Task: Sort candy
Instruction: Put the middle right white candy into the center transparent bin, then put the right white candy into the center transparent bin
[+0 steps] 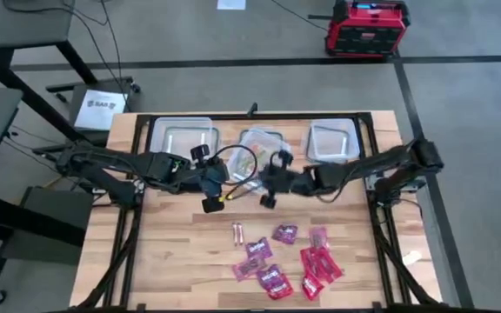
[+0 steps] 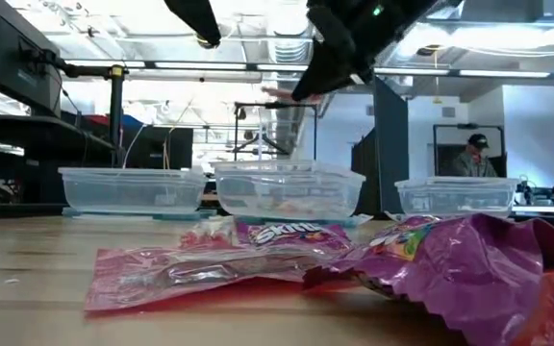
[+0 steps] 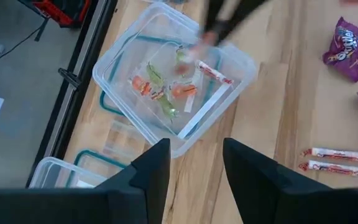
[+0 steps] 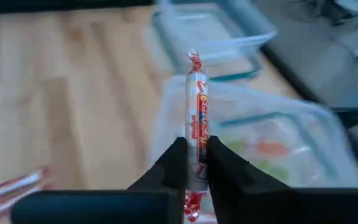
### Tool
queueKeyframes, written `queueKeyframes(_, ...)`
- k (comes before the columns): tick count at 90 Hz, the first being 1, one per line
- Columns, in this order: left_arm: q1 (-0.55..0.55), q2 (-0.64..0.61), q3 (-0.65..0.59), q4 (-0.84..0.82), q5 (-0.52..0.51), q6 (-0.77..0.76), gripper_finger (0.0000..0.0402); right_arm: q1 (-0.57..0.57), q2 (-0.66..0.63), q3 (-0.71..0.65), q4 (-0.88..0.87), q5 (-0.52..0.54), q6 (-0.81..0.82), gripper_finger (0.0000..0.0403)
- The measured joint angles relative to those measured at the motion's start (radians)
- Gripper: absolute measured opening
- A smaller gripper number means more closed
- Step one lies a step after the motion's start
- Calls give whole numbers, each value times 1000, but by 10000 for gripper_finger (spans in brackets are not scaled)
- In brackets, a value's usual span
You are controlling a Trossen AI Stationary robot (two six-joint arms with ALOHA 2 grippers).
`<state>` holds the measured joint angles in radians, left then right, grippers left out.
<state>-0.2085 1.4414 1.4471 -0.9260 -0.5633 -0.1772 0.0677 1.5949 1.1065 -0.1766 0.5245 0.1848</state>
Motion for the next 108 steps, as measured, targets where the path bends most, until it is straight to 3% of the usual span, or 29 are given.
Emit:
queueKeyframes(9, -4, 0, 0, -2, 0, -2, 133, -55, 18, 0, -3, -12, 42, 96)
queueKeyframes(19, -12, 0, 0, -5, 0, -2, 133, -80, 26, -1, -22, -119, 62, 130)
queueKeyframes(31, -15, 0, 0, -6, 0, 11, 134, -37, 23, 0, -7, -277, 105, 158)
queueKeyframes(38, -16, 0, 0, -5, 0, 16, 134, 19, 27, 0, 6, -305, 50, 166)
queueKeyframes(56, -16, 0, 0, -3, 0, 16, 133, 162, 123, 2, 160, -312, -133, 169)
queueKeyframes(78, -16, 0, 0, -3, 0, 7, 134, 238, 316, 1, 348, -321, -492, 162)
queueKeyframes(86, -16, 0, 0, -2, 0, 7, 133, 249, 367, 13, 384, -330, -503, 158)
queueKeyframes(108, -16, 0, 0, 1, 0, 11, 134, 184, 391, 36, 390, -489, -413, 147)
